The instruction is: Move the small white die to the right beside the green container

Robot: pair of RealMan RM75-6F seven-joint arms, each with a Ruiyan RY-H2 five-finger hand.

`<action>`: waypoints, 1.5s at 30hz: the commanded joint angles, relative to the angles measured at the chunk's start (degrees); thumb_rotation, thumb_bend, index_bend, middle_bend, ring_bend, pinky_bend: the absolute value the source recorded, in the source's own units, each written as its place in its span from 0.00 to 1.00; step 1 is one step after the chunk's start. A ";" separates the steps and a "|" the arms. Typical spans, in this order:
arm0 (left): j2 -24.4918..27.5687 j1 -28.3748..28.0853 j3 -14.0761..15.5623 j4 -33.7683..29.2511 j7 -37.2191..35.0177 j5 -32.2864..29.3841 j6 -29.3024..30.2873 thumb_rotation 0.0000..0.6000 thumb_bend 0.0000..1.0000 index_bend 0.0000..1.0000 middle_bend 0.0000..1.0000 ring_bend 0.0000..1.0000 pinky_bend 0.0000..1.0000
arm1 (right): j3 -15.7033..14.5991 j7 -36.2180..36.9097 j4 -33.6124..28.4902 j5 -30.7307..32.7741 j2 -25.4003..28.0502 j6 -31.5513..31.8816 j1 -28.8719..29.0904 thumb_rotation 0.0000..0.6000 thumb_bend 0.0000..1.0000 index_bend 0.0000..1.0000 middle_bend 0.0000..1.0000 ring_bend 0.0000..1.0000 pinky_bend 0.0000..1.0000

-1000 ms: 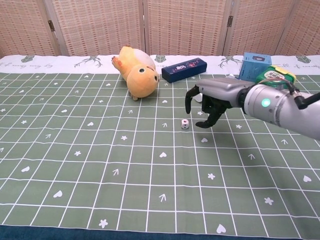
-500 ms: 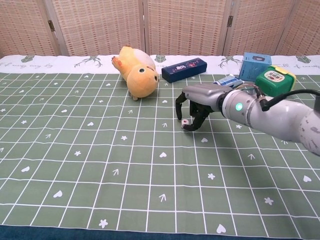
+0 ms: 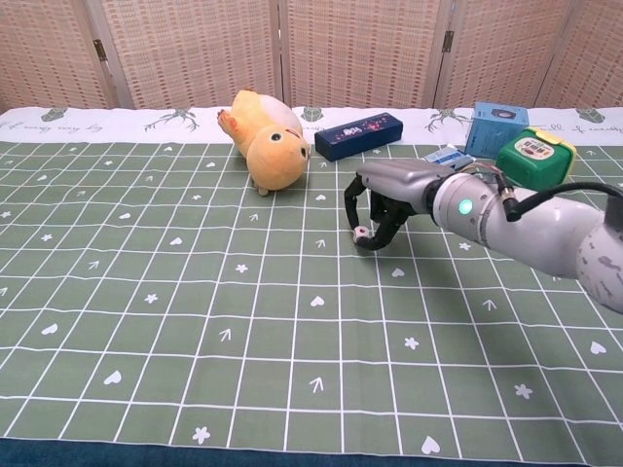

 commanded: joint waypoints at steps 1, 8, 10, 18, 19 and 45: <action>-0.05 0.01 0.03 0.10 -0.04 -0.05 -0.12 1.00 0.20 0.10 0.10 0.11 0.18 | -0.83 1.60 -2.69 -2.14 3.01 1.93 -1.79 1.00 0.34 0.68 1.00 1.00 1.00; -0.40 -0.25 0.01 -0.30 0.30 0.67 -0.03 1.00 0.20 0.10 0.10 0.11 0.18 | -0.53 6.68 -11.40 -8.13 11.28 10.89 -6.92 1.00 0.35 0.69 1.00 1.00 1.00; -0.37 -0.31 0.03 -0.46 0.48 0.85 -0.03 1.00 0.20 0.10 0.10 0.11 0.18 | -0.96 10.84 -13.11 -11.07 13.09 13.42 -8.89 1.00 0.35 0.57 1.00 1.00 1.00; -0.43 -0.73 0.00 -0.93 1.26 0.93 -0.65 1.00 0.20 0.10 0.10 0.11 0.18 | -5.45 16.24 -18.84 -15.35 23.24 14.60 -14.64 1.00 0.30 0.03 1.00 1.00 1.00; -0.46 -0.82 0.01 -1.04 1.39 1.05 -0.72 1.00 0.20 0.10 0.10 0.11 0.18 | -5.67 16.43 -19.10 -15.53 23.89 14.93 -15.11 1.00 0.30 0.02 1.00 1.00 1.00; -1.41 -2.47 -0.63 -1.49 3.09 0.03 -2.90 1.00 0.20 0.10 0.10 0.11 0.18 | -11.16 13.28 -29.40 -20.67 39.17 28.10 -29.10 1.00 0.30 0.14 0.38 0.37 0.58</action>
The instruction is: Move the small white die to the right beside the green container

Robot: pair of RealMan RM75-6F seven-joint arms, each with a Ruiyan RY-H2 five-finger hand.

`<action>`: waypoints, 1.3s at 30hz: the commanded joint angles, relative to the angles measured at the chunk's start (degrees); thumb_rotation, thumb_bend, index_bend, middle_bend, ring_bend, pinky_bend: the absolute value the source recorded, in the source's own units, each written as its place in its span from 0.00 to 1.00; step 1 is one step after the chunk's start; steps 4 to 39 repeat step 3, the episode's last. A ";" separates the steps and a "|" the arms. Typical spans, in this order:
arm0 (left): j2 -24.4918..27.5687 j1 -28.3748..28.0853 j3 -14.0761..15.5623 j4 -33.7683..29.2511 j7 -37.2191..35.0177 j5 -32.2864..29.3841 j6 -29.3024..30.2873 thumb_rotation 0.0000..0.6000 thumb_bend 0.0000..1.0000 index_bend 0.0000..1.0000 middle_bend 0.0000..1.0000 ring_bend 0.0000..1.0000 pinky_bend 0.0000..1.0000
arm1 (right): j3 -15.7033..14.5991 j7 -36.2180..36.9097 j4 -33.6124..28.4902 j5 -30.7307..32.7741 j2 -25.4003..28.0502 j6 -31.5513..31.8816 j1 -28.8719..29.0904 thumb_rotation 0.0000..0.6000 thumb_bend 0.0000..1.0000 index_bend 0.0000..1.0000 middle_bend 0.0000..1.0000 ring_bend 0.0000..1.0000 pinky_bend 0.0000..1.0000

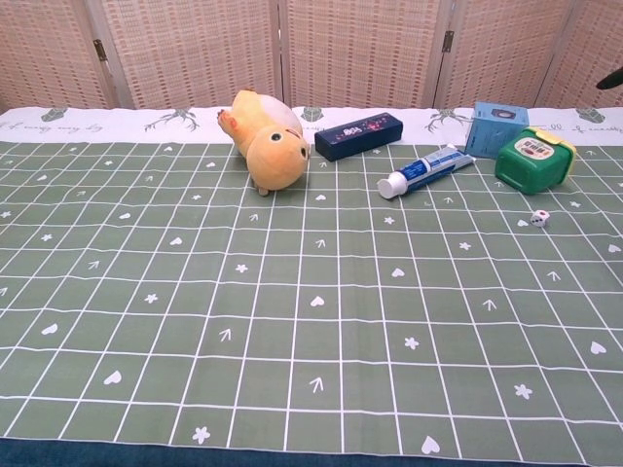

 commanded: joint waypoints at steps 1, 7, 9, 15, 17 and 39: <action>-0.16 -0.23 -0.10 -0.01 0.15 -0.03 -0.22 1.00 0.19 0.10 0.10 0.11 0.18 | -0.64 0.26 -0.62 -0.95 0.69 2.15 -2.05 1.00 0.30 0.14 0.39 0.37 0.58; -0.30 -0.47 -0.16 -0.03 0.31 0.02 -0.43 1.00 0.19 0.10 0.10 0.11 0.18 | -0.86 -0.04 -0.46 -1.42 0.69 3.15 -2.98 1.00 0.30 0.15 0.39 0.37 0.58; -0.30 -0.47 -0.16 -0.03 0.31 0.02 -0.43 1.00 0.19 0.10 0.10 0.11 0.18 | -0.86 -0.04 -0.46 -1.42 0.69 3.15 -2.98 1.00 0.30 0.15 0.39 0.37 0.58; -0.30 -0.47 -0.16 -0.03 0.31 0.02 -0.43 1.00 0.19 0.10 0.10 0.11 0.18 | -0.86 -0.04 -0.46 -1.42 0.69 3.15 -2.98 1.00 0.30 0.15 0.39 0.37 0.58; -0.30 -0.47 -0.16 -0.03 0.31 0.02 -0.43 1.00 0.19 0.10 0.10 0.11 0.18 | -0.86 -0.04 -0.46 -1.42 0.69 3.15 -2.98 1.00 0.30 0.15 0.39 0.37 0.58; -0.30 -0.47 -0.16 -0.03 0.31 0.02 -0.43 1.00 0.19 0.10 0.10 0.11 0.18 | -0.86 -0.04 -0.46 -1.42 0.69 3.15 -2.98 1.00 0.30 0.15 0.39 0.37 0.58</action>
